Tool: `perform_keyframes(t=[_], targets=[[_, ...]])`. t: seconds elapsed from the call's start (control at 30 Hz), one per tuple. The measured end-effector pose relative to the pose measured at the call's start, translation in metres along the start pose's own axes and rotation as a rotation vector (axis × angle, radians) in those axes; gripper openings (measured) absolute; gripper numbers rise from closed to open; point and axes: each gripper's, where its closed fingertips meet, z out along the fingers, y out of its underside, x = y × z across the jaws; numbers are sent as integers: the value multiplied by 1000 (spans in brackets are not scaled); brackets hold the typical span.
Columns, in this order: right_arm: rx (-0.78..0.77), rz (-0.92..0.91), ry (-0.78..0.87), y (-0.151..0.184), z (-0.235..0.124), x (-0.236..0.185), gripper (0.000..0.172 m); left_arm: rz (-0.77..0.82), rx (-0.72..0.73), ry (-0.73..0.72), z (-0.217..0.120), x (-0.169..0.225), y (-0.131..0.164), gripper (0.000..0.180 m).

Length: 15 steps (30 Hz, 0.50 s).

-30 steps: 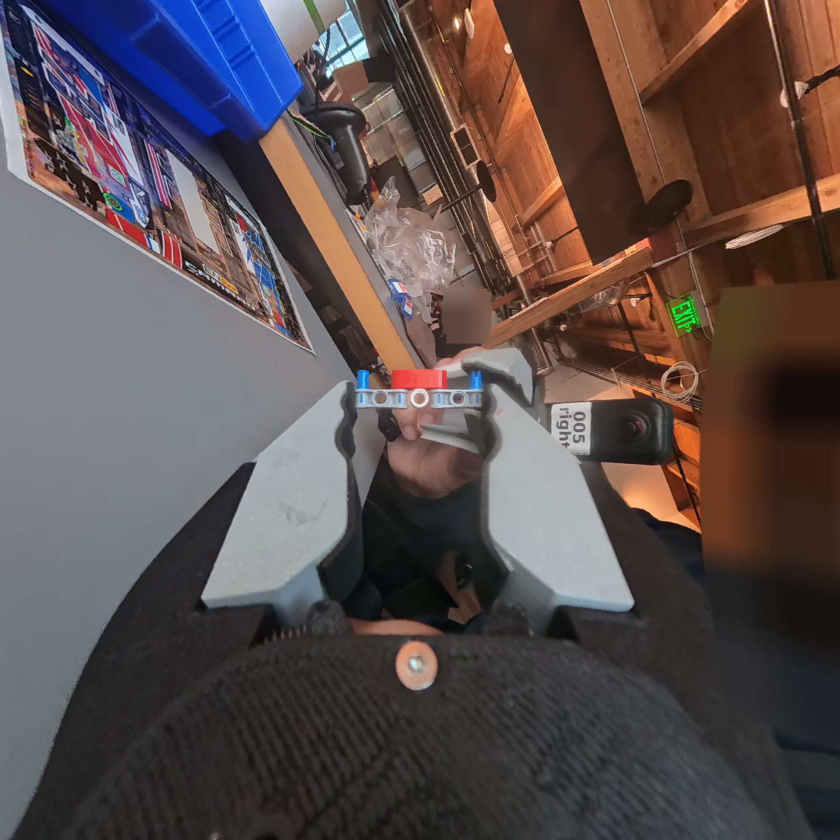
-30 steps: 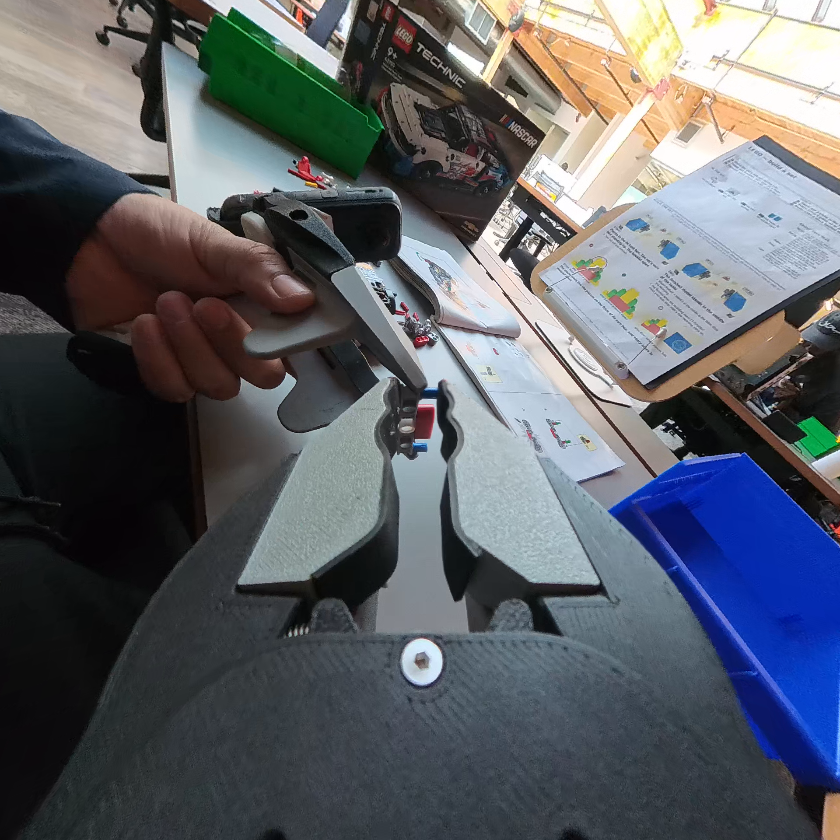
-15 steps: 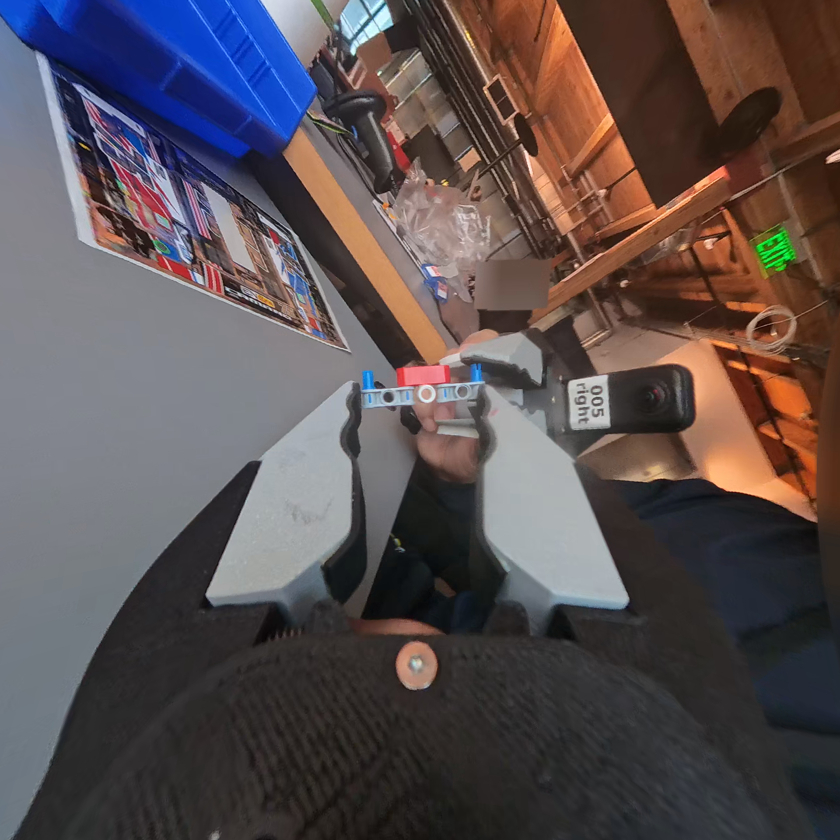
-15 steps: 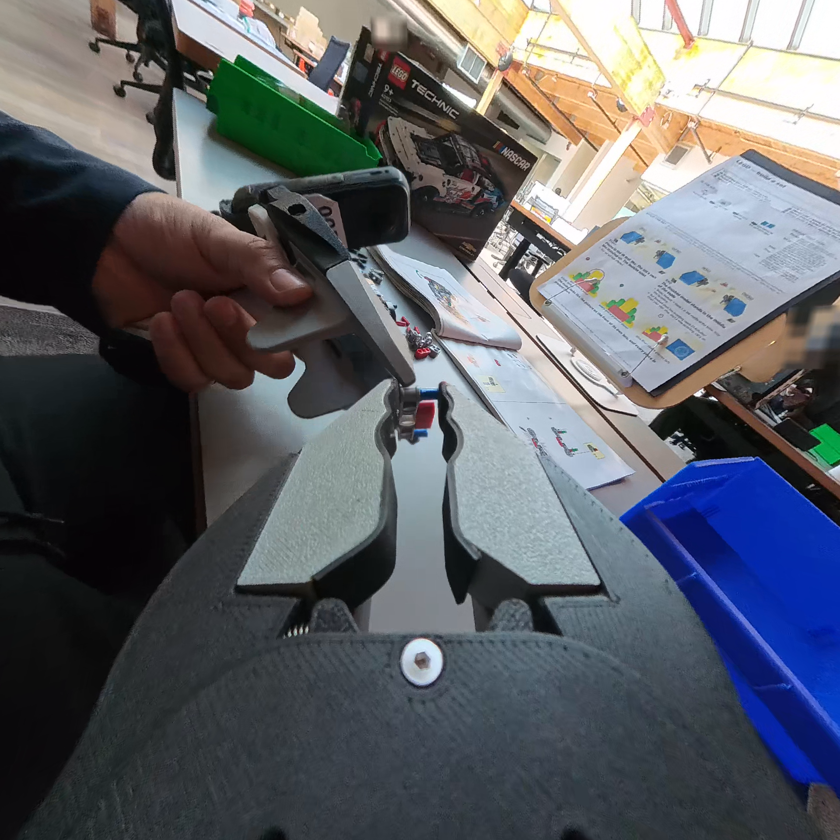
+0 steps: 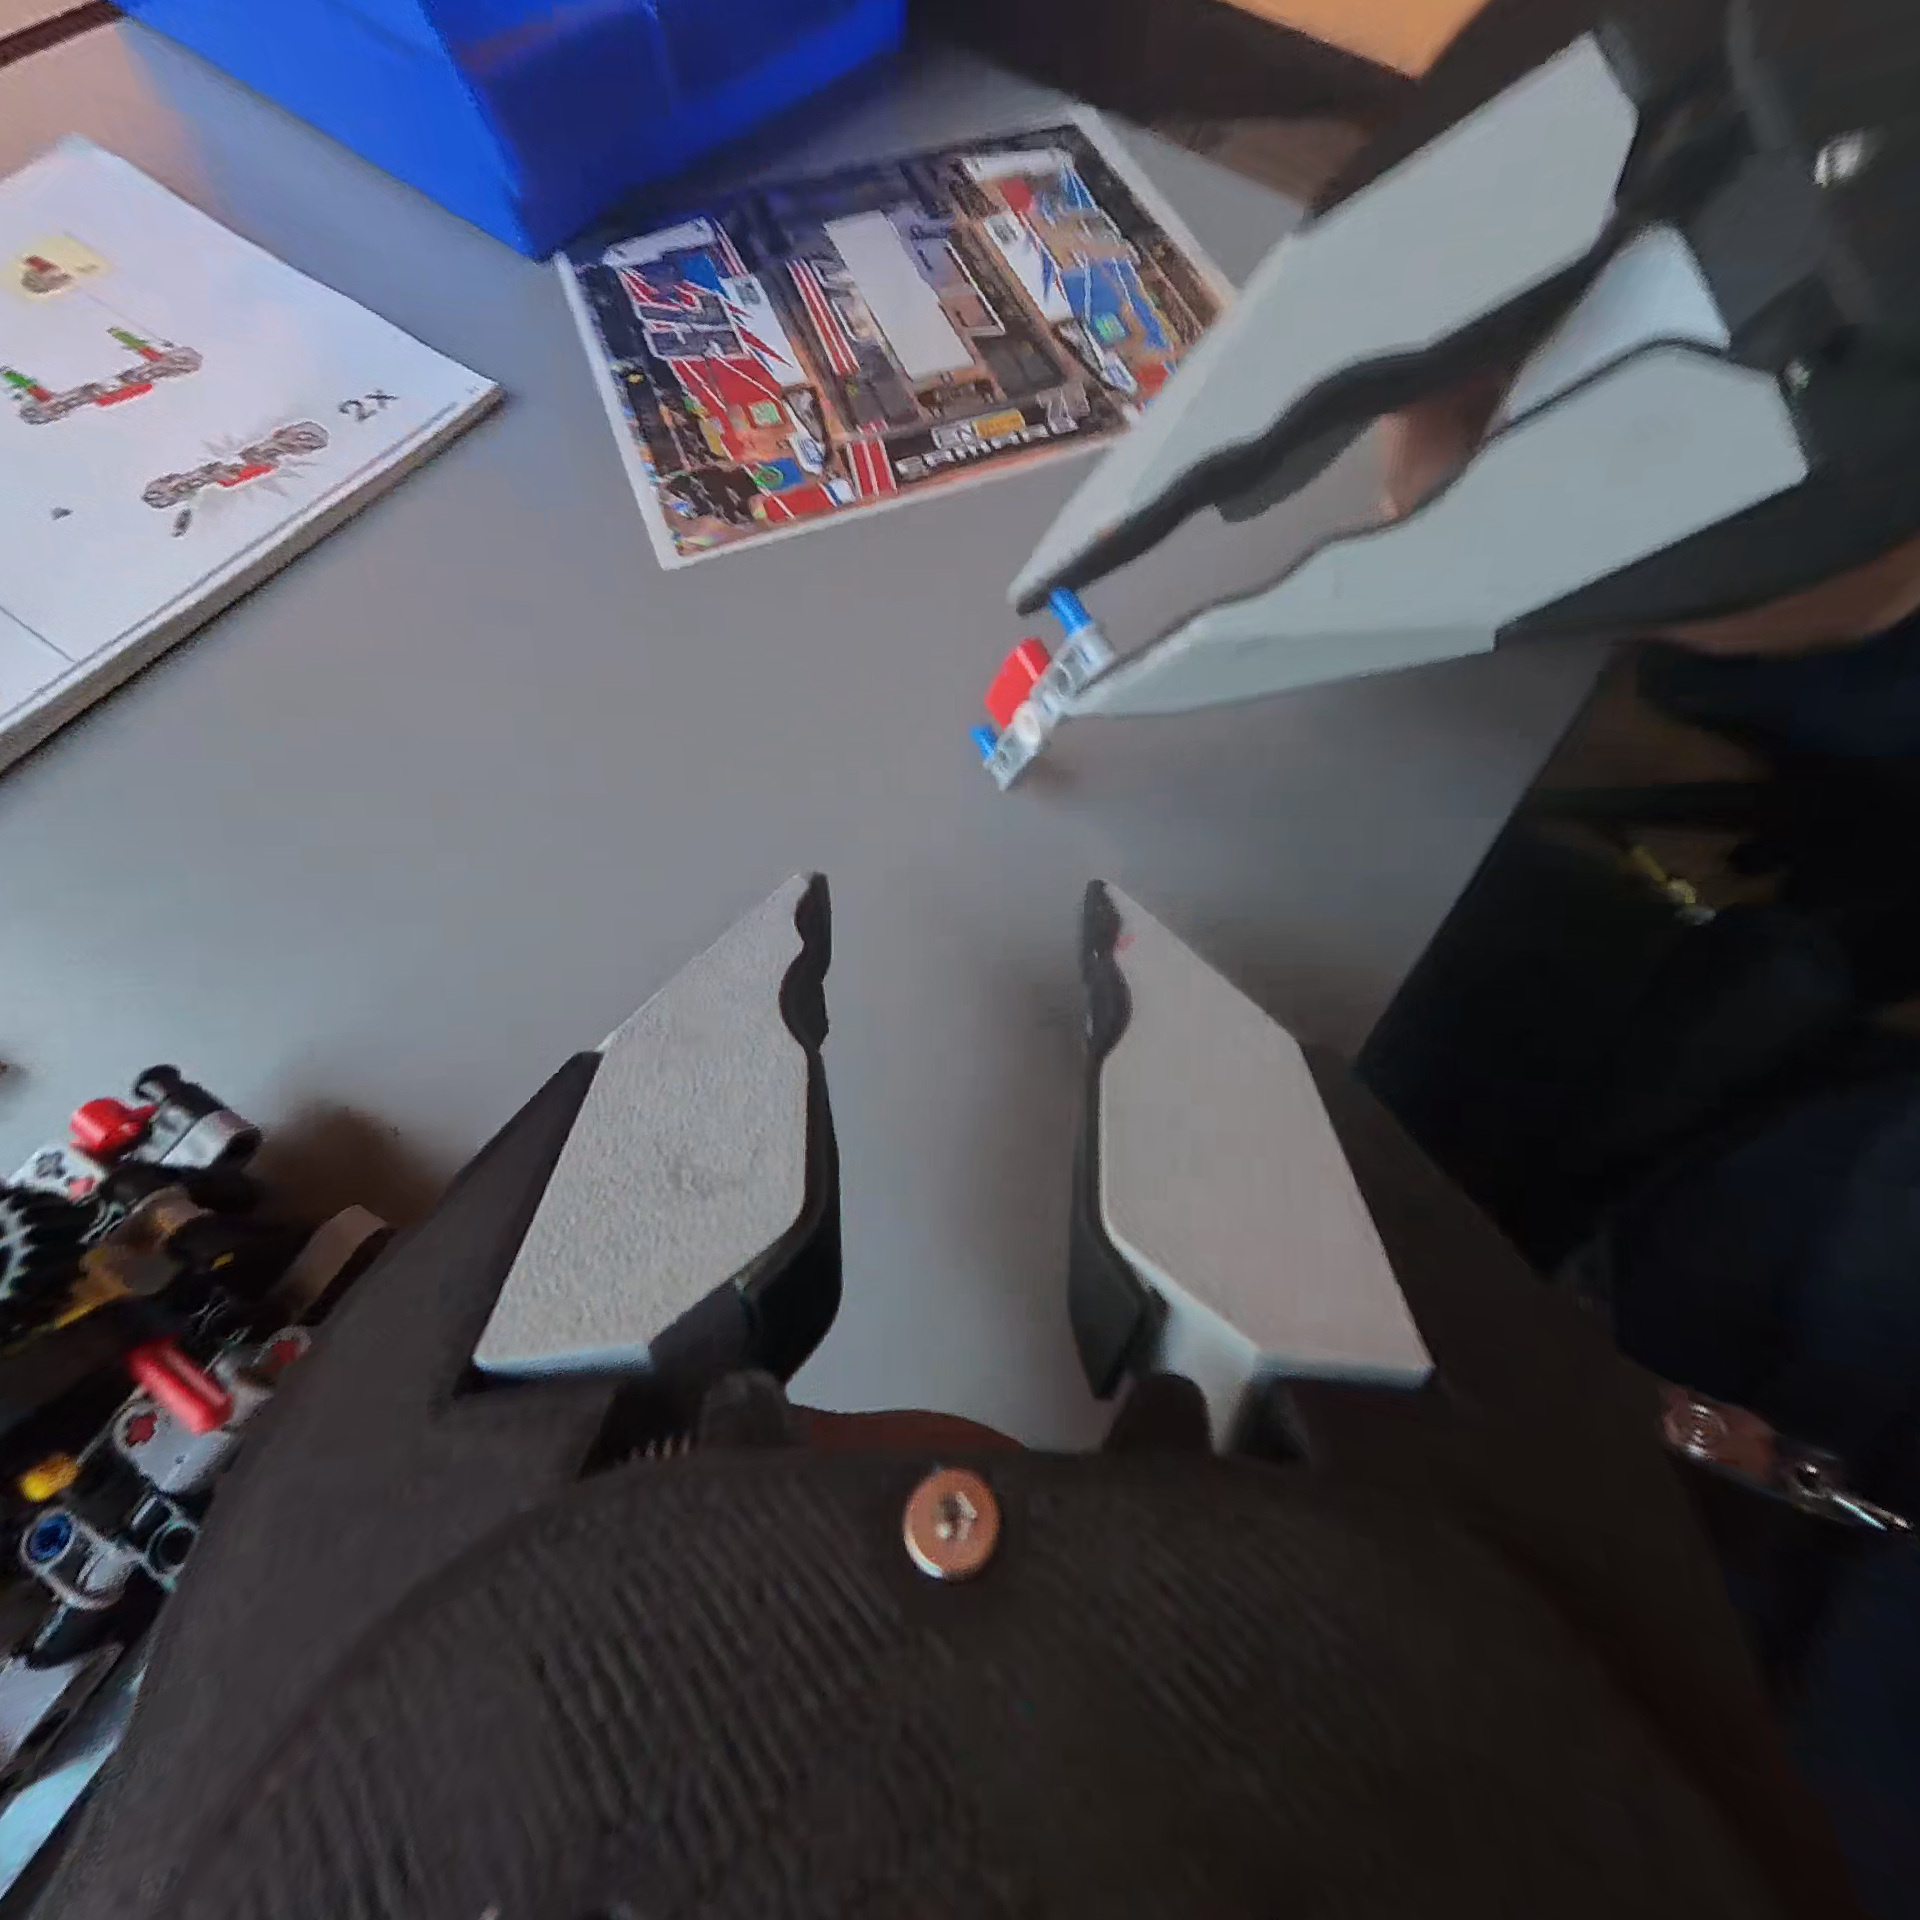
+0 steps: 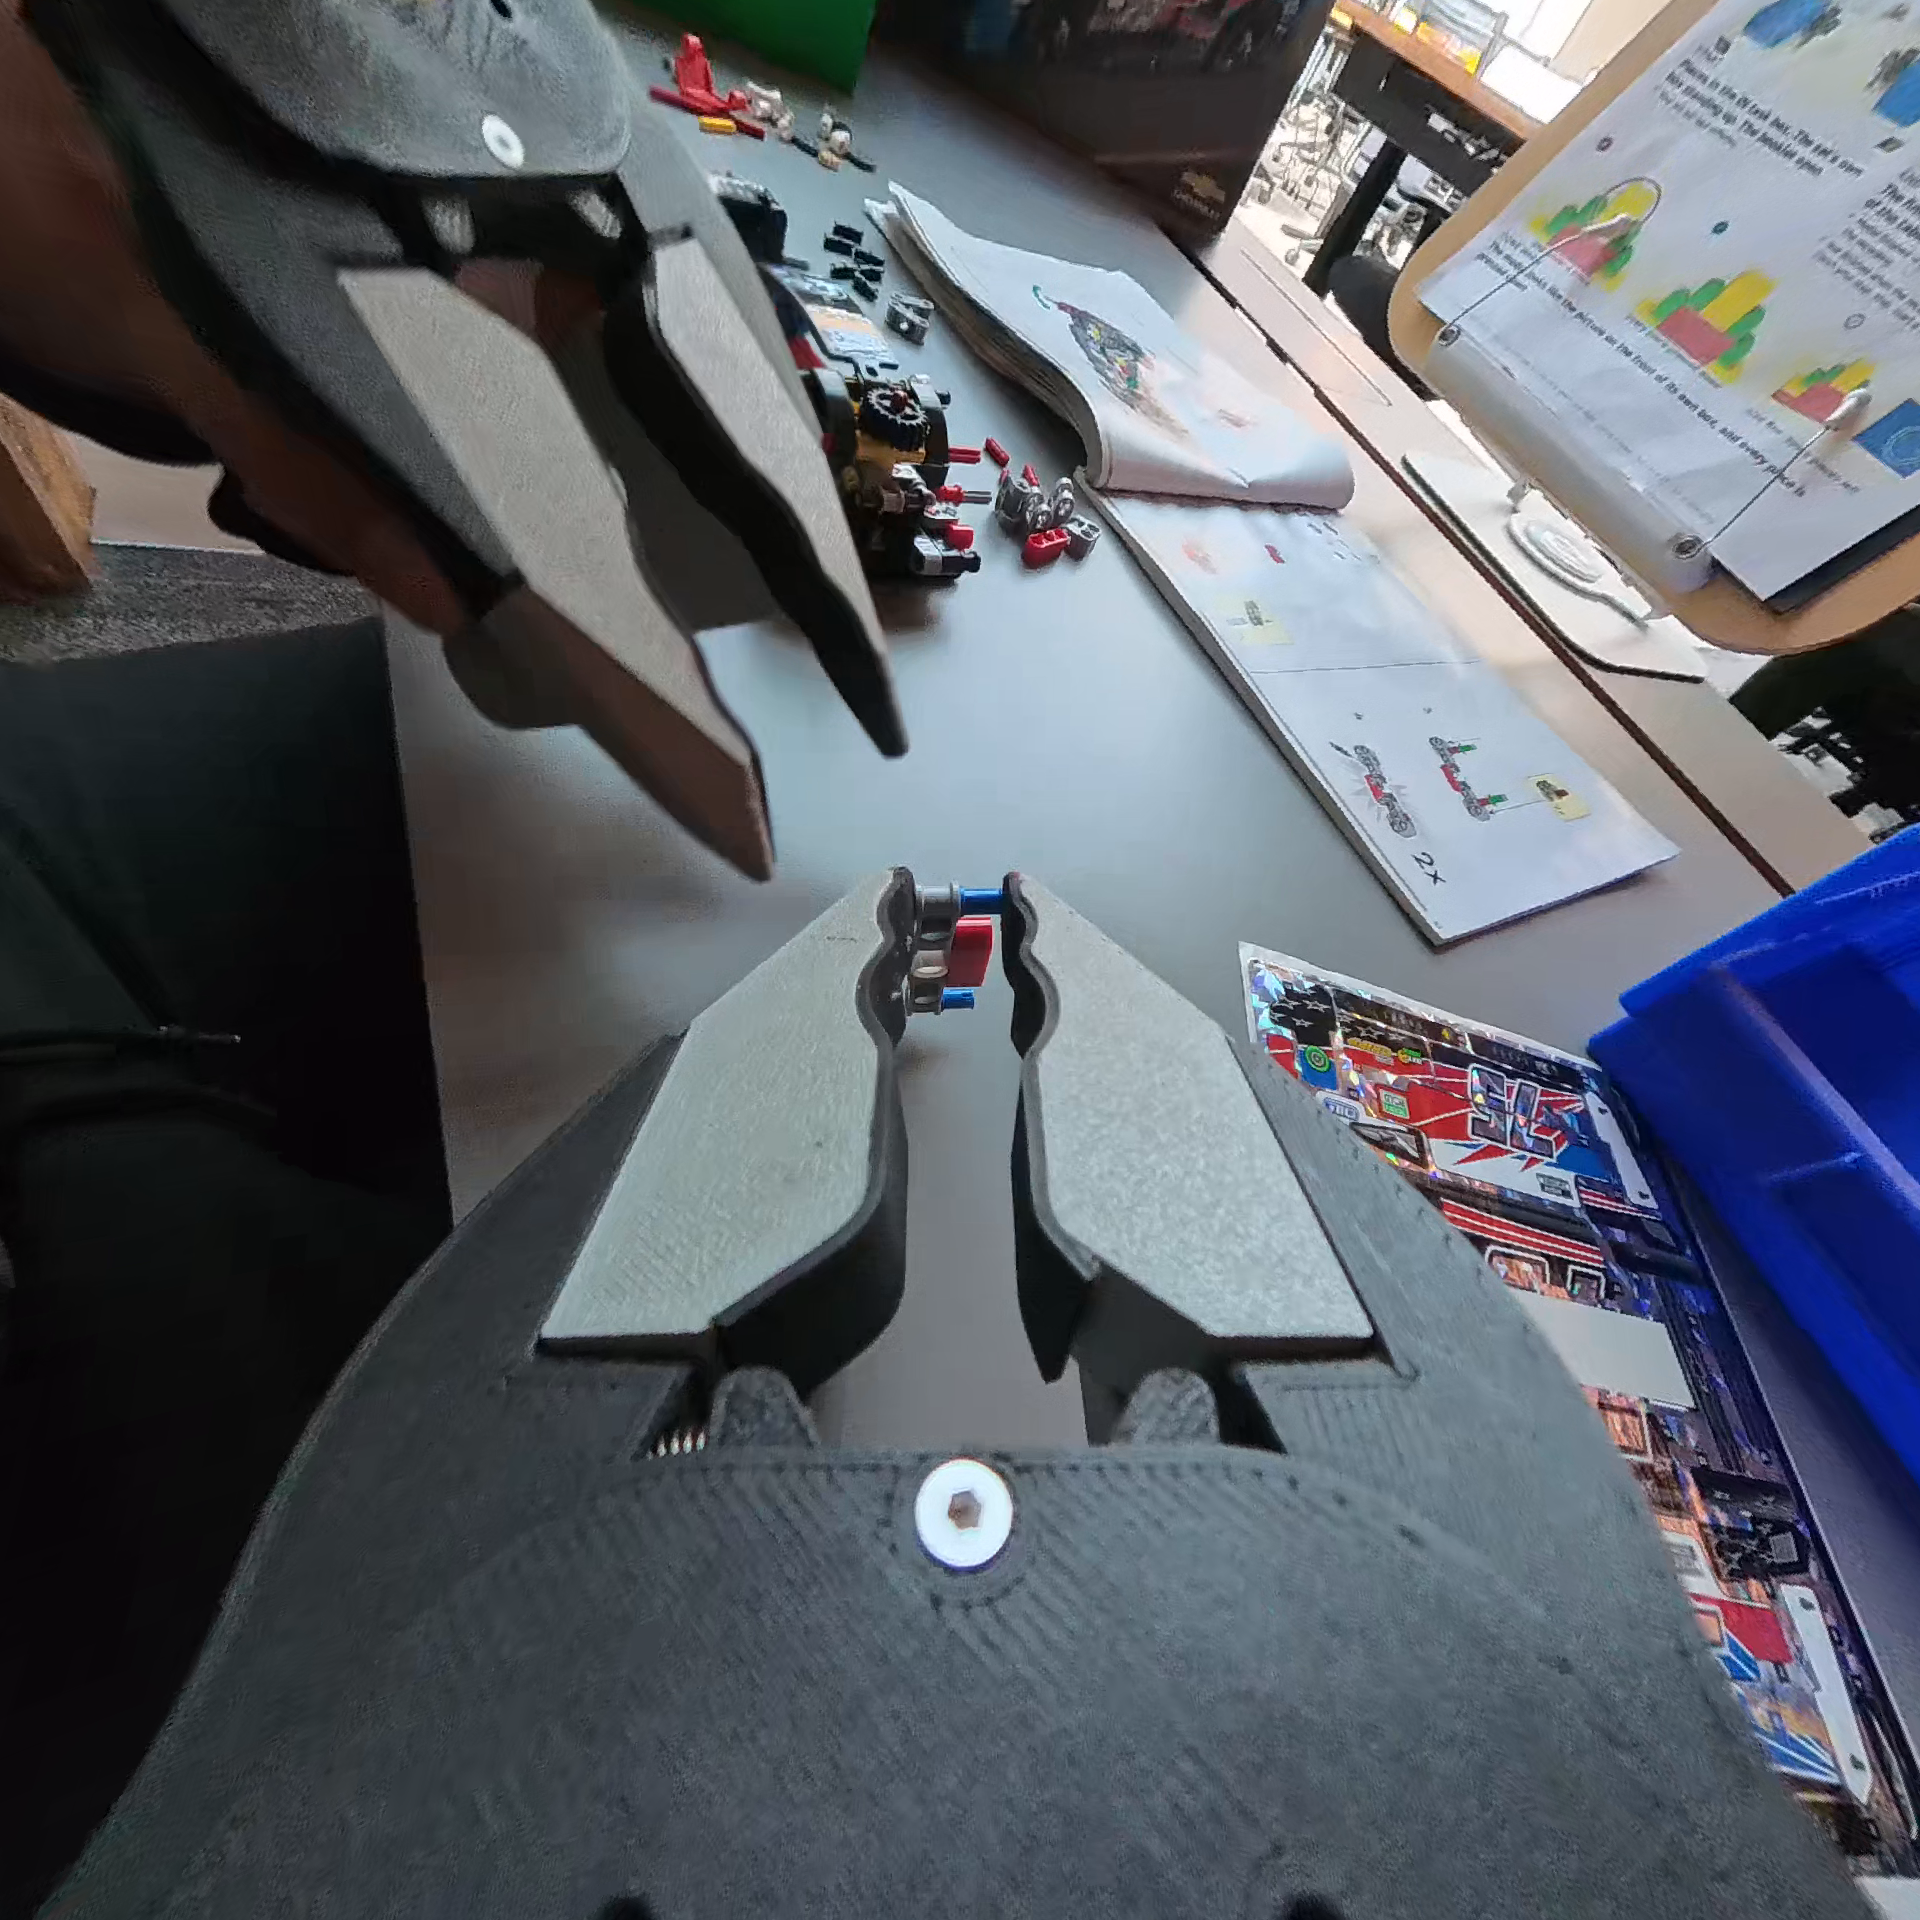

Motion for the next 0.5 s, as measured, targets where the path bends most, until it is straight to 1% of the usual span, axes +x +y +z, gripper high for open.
perform_keyframes(t=[0.1, 0.23, 0.5], targets=[[3, 10, -1, 0, 0, 2, 14, 60, -25, -39, 6, 3, 5, 45], [-7, 14, 6, 1, 3, 5, 14, 96, -70, -66, 16, 4, 18, 44], [-21, 45, -6, 2, 13, 12, 14, 62, -67, -49, 18, 4, 18, 40]])
